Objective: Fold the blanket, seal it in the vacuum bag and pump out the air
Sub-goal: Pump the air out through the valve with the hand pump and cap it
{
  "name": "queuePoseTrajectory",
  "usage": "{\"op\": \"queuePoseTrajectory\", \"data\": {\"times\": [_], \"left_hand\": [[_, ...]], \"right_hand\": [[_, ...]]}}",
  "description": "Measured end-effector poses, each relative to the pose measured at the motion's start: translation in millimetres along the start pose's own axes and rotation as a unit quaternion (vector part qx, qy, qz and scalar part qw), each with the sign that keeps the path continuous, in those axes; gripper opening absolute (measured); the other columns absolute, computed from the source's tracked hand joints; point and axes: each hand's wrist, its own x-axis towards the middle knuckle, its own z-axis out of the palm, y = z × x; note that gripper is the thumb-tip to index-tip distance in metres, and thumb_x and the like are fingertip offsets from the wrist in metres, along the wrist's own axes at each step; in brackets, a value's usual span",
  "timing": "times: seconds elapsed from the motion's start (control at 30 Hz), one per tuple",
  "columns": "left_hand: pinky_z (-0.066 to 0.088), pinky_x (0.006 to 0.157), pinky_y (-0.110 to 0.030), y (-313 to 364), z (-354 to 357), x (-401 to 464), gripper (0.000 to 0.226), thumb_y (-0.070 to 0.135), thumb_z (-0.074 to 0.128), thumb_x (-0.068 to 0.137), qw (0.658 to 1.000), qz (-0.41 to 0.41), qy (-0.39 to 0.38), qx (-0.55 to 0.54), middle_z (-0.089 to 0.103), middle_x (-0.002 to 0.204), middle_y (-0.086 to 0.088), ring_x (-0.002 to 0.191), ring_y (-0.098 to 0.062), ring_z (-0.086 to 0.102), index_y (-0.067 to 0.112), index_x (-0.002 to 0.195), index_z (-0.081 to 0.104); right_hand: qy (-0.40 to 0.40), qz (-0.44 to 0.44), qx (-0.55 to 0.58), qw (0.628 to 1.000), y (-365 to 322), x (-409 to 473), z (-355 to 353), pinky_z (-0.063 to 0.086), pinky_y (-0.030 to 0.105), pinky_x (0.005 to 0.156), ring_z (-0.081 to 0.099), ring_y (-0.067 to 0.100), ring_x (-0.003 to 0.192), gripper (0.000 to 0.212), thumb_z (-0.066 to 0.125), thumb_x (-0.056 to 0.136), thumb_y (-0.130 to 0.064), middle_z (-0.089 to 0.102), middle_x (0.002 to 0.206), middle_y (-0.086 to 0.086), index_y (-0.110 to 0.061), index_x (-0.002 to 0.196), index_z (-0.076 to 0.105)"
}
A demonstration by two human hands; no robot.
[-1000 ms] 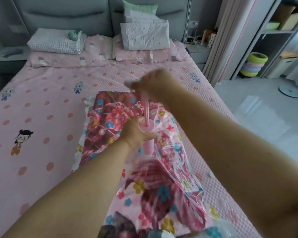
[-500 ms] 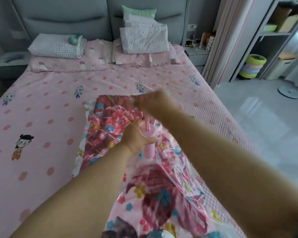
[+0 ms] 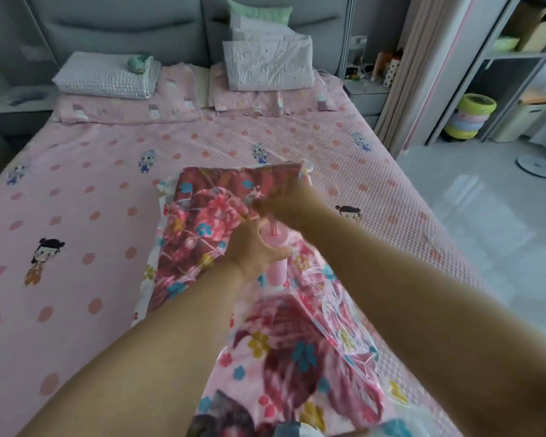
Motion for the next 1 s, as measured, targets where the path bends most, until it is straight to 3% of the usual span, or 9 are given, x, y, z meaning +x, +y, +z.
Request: {"op": "queuePoseTrajectory", "data": {"times": [0.13, 0.23, 0.3, 0.5, 0.6, 0.67, 0.7, 0.87, 1.0], "left_hand": [[0.044, 0.053, -0.006, 3, 0, 1, 0.036, 0.018, 0.089, 0.062, 1.000, -0.008, -0.007, -0.019, 0.063, 0.078, 0.017, 0.068, 0.004, 0.058, 0.031, 0.078, 0.059], [0.042, 0.051, -0.005, 2, 0, 1, 0.035, 0.014, 0.088, 0.062, 1.000, 0.001, -0.016, 0.001, 0.063, 0.076, 0.015, 0.066, -0.004, 0.061, 0.028, 0.075, 0.058], [0.043, 0.051, -0.005, 0, 1, 0, 0.032, 0.010, 0.087, 0.062, 1.000, 0.003, -0.012, 0.002, 0.067, 0.079, 0.008, 0.068, -0.008, 0.063, 0.023, 0.077, 0.061], [0.044, 0.053, -0.005, 2, -1, 5, 0.038, 0.022, 0.089, 0.063, 1.000, -0.013, -0.018, -0.005, 0.063, 0.082, 0.018, 0.071, 0.005, 0.060, 0.035, 0.080, 0.057], [0.041, 0.053, -0.002, -3, 1, 3, 0.037, 0.021, 0.089, 0.062, 1.000, 0.003, -0.022, 0.011, 0.063, 0.079, 0.016, 0.069, 0.003, 0.062, 0.030, 0.082, 0.060], [0.041, 0.055, -0.003, -6, 5, -1, 0.037, 0.023, 0.088, 0.062, 0.999, 0.005, -0.028, 0.025, 0.064, 0.079, 0.016, 0.073, 0.001, 0.062, 0.026, 0.088, 0.061], [0.041, 0.057, -0.005, -6, 6, -1, 0.038, 0.024, 0.088, 0.063, 0.999, 0.004, -0.023, 0.028, 0.063, 0.079, 0.017, 0.073, 0.001, 0.061, 0.027, 0.087, 0.059], [0.044, 0.054, -0.007, -1, 4, 5, 0.038, 0.025, 0.088, 0.065, 1.000, -0.015, -0.020, 0.001, 0.062, 0.087, 0.016, 0.076, 0.001, 0.060, 0.033, 0.087, 0.057], [0.042, 0.053, -0.005, 0, 6, 4, 0.033, 0.024, 0.089, 0.062, 0.999, 0.016, -0.017, 0.040, 0.062, 0.072, 0.015, 0.064, 0.001, 0.059, 0.028, 0.072, 0.058]], "right_hand": [[0.098, -0.131, 0.099, 0.981, -47, 10, -37, 0.040, 0.011, 0.038, 0.046, 0.000, 0.033, 0.030, 0.075, 0.067, -0.054, 0.059, 0.044, -0.009, -0.029, 0.053, 0.070], [0.030, 0.002, 0.020, 0.999, -1, -2, -7, 0.053, 0.033, 0.059, 0.056, 0.011, 0.056, 0.029, 0.074, 0.078, -0.038, 0.067, 0.067, 0.008, -0.009, 0.077, 0.073], [-0.030, 0.063, -0.044, 0.997, 18, -8, 10, 0.055, 0.034, 0.077, 0.063, 0.021, 0.074, 0.036, 0.071, 0.082, -0.034, 0.069, 0.087, 0.014, 0.000, 0.095, 0.070], [0.099, -0.151, 0.049, 0.982, -54, 8, -41, 0.035, 0.011, 0.034, 0.047, 0.002, 0.035, 0.026, 0.073, 0.072, -0.052, 0.059, 0.045, -0.006, -0.028, 0.061, 0.072], [0.032, -0.061, -0.072, 0.995, -13, -9, -11, 0.045, 0.022, 0.049, 0.047, 0.008, 0.052, 0.028, 0.062, 0.089, -0.035, 0.055, 0.062, -0.003, -0.010, 0.099, 0.069], [-0.013, 0.035, -0.046, 0.998, 7, -18, 3, 0.052, 0.028, 0.067, 0.052, 0.012, 0.062, 0.036, 0.067, 0.085, -0.036, 0.062, 0.073, 0.007, -0.001, 0.091, 0.069], [-0.005, 0.035, -0.044, 0.998, 4, -15, 0, 0.052, 0.024, 0.064, 0.052, 0.011, 0.059, 0.037, 0.070, 0.083, -0.038, 0.062, 0.070, 0.007, -0.001, 0.083, 0.068], [0.134, -0.144, 0.085, 0.977, -50, 0, -43, 0.032, 0.010, 0.033, 0.041, -0.002, 0.030, 0.038, 0.077, 0.068, -0.047, 0.056, 0.040, -0.010, -0.011, 0.058, 0.068], [0.040, 0.000, -0.017, 0.999, 1, -17, -7, 0.039, 0.020, 0.050, 0.047, 0.012, 0.054, 0.039, 0.072, 0.081, -0.037, 0.055, 0.062, 0.004, -0.003, 0.067, 0.060]]}}
